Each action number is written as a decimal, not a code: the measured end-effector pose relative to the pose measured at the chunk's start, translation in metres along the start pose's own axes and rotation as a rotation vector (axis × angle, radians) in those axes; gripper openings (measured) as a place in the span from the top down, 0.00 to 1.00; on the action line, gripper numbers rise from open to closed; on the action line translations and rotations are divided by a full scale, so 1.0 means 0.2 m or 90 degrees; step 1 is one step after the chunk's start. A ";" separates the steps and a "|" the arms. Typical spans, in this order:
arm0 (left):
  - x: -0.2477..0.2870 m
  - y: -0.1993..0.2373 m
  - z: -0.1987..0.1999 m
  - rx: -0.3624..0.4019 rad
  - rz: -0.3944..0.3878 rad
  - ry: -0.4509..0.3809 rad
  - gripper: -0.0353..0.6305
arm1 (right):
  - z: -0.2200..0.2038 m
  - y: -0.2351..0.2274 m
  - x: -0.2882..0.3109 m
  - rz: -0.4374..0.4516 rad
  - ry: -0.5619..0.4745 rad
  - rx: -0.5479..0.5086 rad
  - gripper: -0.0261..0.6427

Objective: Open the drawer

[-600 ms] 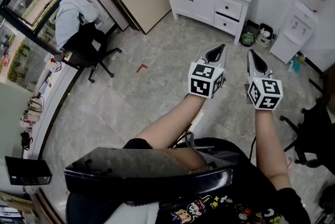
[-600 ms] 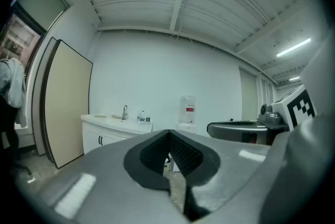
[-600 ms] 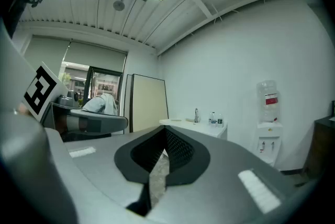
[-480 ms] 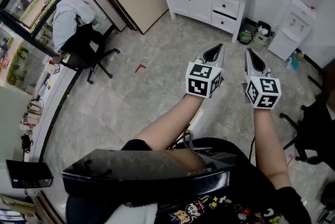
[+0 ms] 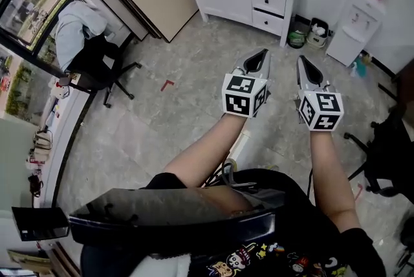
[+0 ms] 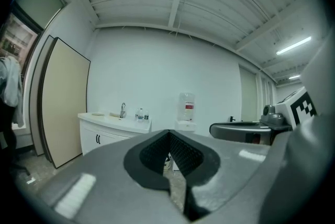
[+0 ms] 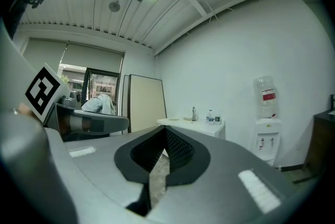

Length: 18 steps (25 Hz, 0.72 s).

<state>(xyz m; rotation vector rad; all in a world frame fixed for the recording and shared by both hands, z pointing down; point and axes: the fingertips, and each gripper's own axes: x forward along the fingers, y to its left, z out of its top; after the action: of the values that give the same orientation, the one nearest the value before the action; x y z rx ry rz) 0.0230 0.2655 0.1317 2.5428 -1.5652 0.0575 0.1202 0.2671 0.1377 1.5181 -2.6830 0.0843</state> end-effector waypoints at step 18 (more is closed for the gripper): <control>1.27 0.84 -0.22 -0.022 -0.031 0.064 0.94 | -0.32 -0.57 1.27 -0.016 0.072 -0.003 0.93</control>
<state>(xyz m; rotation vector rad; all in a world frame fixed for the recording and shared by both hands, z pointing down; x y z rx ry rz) -0.0094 -0.0270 0.2234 2.5084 -1.4555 0.1502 0.0884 -0.0041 0.2237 1.4975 -2.5743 0.1578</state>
